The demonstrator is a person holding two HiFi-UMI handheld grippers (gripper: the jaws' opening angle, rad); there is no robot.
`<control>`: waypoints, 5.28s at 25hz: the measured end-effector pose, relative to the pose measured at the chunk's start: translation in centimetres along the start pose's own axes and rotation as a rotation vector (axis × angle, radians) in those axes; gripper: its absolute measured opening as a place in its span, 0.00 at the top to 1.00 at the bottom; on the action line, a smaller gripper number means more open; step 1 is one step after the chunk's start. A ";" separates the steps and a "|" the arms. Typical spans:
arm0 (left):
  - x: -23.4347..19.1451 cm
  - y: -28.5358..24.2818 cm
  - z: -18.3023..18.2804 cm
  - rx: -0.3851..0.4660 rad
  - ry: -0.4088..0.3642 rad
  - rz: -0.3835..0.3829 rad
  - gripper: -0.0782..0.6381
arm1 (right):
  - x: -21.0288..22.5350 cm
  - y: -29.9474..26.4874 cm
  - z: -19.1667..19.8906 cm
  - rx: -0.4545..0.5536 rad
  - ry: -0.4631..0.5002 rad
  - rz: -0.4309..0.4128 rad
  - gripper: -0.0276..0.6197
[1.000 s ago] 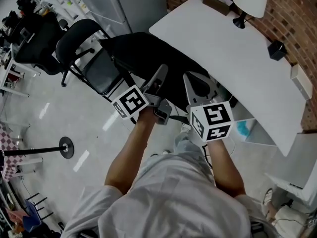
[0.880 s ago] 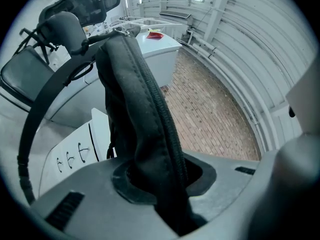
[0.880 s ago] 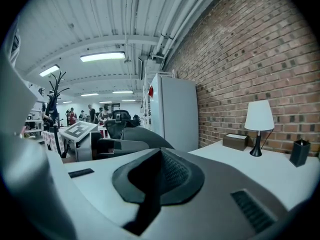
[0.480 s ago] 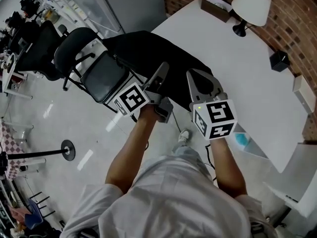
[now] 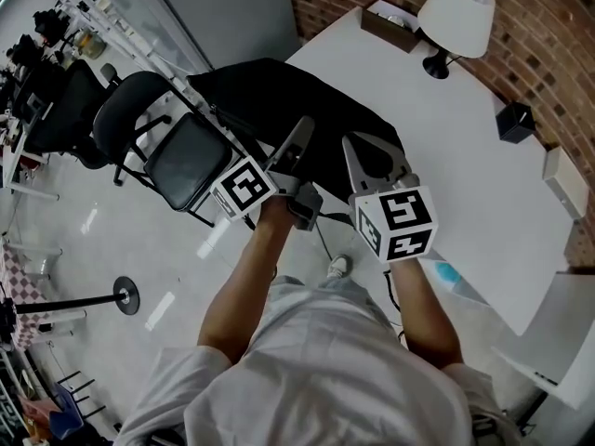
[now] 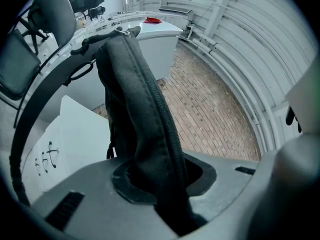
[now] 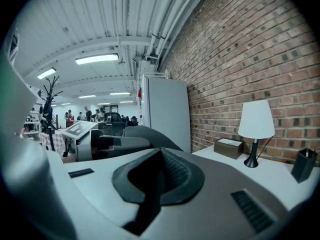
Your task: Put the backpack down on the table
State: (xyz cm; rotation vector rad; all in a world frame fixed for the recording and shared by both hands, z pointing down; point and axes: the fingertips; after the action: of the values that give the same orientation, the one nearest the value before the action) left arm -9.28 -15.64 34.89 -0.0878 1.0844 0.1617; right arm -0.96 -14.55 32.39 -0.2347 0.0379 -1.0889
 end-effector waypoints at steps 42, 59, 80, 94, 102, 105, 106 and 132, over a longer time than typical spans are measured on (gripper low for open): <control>-8.6 -22.7 -3.0 -0.376 0.192 0.169 0.75 | 15.9 -12.9 -0.9 -0.050 -0.130 0.514 0.95; -12.5 -29.8 2.3 -0.407 0.247 0.111 0.75 | 21.5 -14.4 2.7 -0.129 -0.147 0.518 0.95; -15.5 -31.7 4.5 -0.405 0.262 0.082 0.75 | 24.9 -16.7 5.5 -0.181 -0.207 0.404 0.95; -17.7 -29.8 4.9 -0.386 0.390 0.118 0.73 | 22.4 -17.7 7.8 -0.208 -0.227 0.393 0.95; -19.1 -29.2 5.2 -0.399 0.419 0.095 0.70 | 21.1 -17.9 8.2 -0.219 -0.229 0.404 0.95; -19.1 -28.8 5.2 -0.390 0.458 0.115 0.65 | 20.7 -17.8 8.4 -0.221 -0.232 0.410 0.95; -19.3 -28.6 5.2 -0.388 0.463 0.115 0.64 | 20.6 -17.7 8.5 -0.221 -0.234 0.413 0.95; -21.0 -22.3 5.3 -0.537 0.437 0.072 0.64 | 15.3 -16.5 8.4 -0.193 -0.256 0.514 0.95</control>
State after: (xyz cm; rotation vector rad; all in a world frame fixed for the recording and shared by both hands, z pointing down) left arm -10.35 -38.61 55.74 -0.5885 1.4561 0.5152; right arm -7.06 -33.90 45.31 -0.5071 -0.0258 -0.5379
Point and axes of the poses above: the fingertips, and each gripper's own axes: y backward along the fingers, x to its right, z out of its underside, and after that the axes turned 6 degrees about -z, right-handed
